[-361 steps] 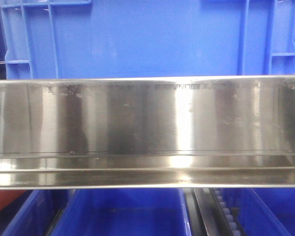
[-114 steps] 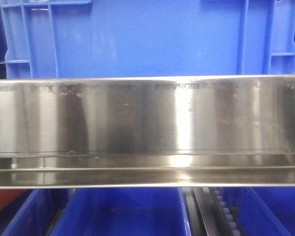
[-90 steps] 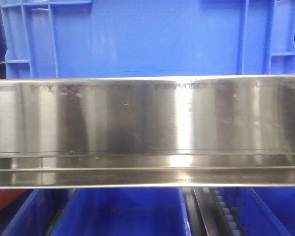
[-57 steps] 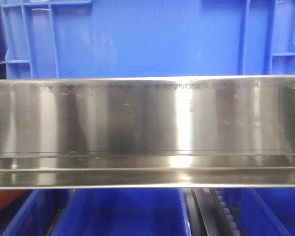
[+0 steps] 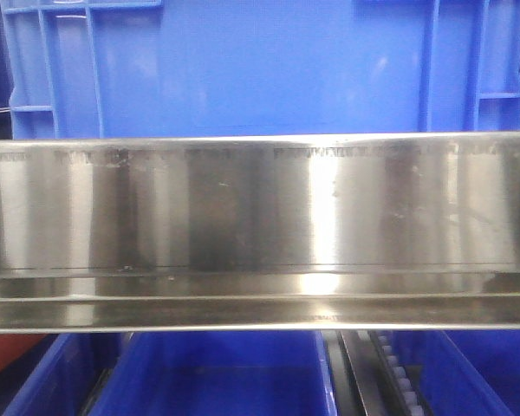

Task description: Place cylindrical capacitor in blue bin on shelf

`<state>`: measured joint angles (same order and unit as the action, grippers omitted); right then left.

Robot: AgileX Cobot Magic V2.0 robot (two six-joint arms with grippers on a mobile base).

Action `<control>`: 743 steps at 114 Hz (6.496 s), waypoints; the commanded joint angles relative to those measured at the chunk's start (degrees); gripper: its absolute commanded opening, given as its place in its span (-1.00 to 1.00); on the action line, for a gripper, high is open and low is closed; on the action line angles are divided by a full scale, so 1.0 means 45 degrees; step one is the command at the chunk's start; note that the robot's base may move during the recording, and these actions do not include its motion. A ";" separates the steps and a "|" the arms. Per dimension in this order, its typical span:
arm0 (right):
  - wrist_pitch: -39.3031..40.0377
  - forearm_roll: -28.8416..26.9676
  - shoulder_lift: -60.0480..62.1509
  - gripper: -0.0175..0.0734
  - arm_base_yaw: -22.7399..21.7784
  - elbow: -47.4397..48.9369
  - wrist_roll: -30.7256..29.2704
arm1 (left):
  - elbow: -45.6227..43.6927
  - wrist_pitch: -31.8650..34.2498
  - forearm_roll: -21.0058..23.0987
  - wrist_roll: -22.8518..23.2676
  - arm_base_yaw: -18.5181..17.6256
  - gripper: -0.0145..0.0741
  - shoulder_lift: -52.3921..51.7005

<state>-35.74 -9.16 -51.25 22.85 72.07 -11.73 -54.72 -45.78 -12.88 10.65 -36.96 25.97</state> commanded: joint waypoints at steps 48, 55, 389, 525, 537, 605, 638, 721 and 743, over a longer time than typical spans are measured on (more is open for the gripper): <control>-0.3435 -0.0021 -0.8042 -0.97 0.2139 0.6460 -0.0305 | 0.0047 0.0037 -0.0033 0.0122 -0.0055 -0.92 -0.0067; -0.3467 -0.0021 -0.8697 -0.97 0.2116 0.6587 -0.0244 | 0.0047 0.0037 -0.0033 0.0122 -0.0055 -0.92 -0.0067; 0.4031 0.0897 0.5688 -0.97 0.2116 -0.8054 0.0619 | 0.0047 0.0082 -0.0559 0.0122 -0.0055 -0.92 -0.0067; 0.4051 0.0897 0.5688 -0.97 0.2116 -0.8054 0.0619 | 1.2159 0.9571 0.3680 -0.3147 0.6539 -0.92 -0.5771; 0.4051 0.0897 0.5688 -0.97 0.2116 -0.8054 0.0619 | 1.2159 0.9371 0.3678 -0.2972 0.6539 -0.92 -0.5771; 0.4051 0.0897 0.5688 -0.97 0.2116 -0.8054 0.0619 | 1.2159 0.9421 0.3678 -0.2972 0.6539 -0.92 -0.5771; 0.4368 0.1065 0.5688 -0.97 0.2116 -0.8054 0.0619 | 1.2159 0.9421 0.3678 -0.2972 0.6539 -0.92 -0.5771; 0.6507 -0.0873 0.8907 -0.97 -0.2919 -1.3874 0.0619 | 1.2159 0.9421 0.3678 -0.2972 0.6539 -0.92 -0.5771; 0.7128 -0.0788 1.0486 -0.97 -0.4421 -1.5295 0.0619 | 1.2159 0.9421 0.3678 -0.2972 0.6539 -0.92 -0.5771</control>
<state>-6.97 -12.80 -7.07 5.80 5.67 -9.06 0.07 -4.42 3.29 -3.09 -7.63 0.35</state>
